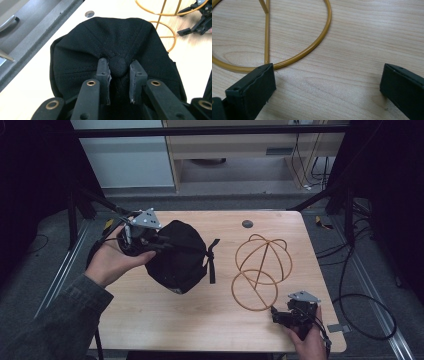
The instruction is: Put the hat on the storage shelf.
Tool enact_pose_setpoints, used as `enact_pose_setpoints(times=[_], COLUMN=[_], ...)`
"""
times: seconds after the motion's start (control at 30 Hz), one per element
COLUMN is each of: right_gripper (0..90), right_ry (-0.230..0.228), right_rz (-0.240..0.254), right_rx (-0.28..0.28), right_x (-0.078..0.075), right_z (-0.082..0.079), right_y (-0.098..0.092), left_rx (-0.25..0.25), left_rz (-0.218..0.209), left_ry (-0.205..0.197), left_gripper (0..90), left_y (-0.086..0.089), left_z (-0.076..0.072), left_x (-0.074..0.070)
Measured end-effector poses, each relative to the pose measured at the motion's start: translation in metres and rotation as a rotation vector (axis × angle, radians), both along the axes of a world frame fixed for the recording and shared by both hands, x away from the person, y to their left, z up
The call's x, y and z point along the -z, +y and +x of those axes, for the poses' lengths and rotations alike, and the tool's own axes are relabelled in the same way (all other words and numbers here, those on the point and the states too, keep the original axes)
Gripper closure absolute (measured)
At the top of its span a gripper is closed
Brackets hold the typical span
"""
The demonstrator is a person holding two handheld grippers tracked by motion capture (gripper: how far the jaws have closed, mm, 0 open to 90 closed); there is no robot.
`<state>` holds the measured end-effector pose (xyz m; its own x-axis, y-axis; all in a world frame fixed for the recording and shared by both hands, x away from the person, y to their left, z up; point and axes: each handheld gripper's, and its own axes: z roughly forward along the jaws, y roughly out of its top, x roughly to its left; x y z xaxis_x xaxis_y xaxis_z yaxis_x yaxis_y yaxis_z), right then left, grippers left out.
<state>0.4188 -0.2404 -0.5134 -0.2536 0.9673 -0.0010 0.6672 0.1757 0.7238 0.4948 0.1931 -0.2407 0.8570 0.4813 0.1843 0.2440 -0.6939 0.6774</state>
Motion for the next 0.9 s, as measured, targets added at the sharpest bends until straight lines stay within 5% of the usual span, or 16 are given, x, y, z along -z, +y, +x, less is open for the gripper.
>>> enact_pose_setpoints(times=[0.23,0.6,0.9], right_gripper=[0.3,0.3,0.3], right_ry=[0.000,0.000,-0.003], right_rz=[0.003,-0.002,-0.002], right_rx=[0.002,0.013,0.012], right_x=[0.000,0.000,0.000], right_z=[0.000,0.001,0.001], right_y=[0.000,0.002,0.002], left_rx=[0.021,0.075,0.118], left_rz=[-0.012,-0.014,-0.025], left_ry=[-0.019,-0.096,-0.137], left_gripper=[73.9,73.9,73.9], left_y=[-0.009,-0.026,-0.044], left_z=[-0.003,-0.017,-0.025], left_x=[-0.013,-0.062,-0.087])
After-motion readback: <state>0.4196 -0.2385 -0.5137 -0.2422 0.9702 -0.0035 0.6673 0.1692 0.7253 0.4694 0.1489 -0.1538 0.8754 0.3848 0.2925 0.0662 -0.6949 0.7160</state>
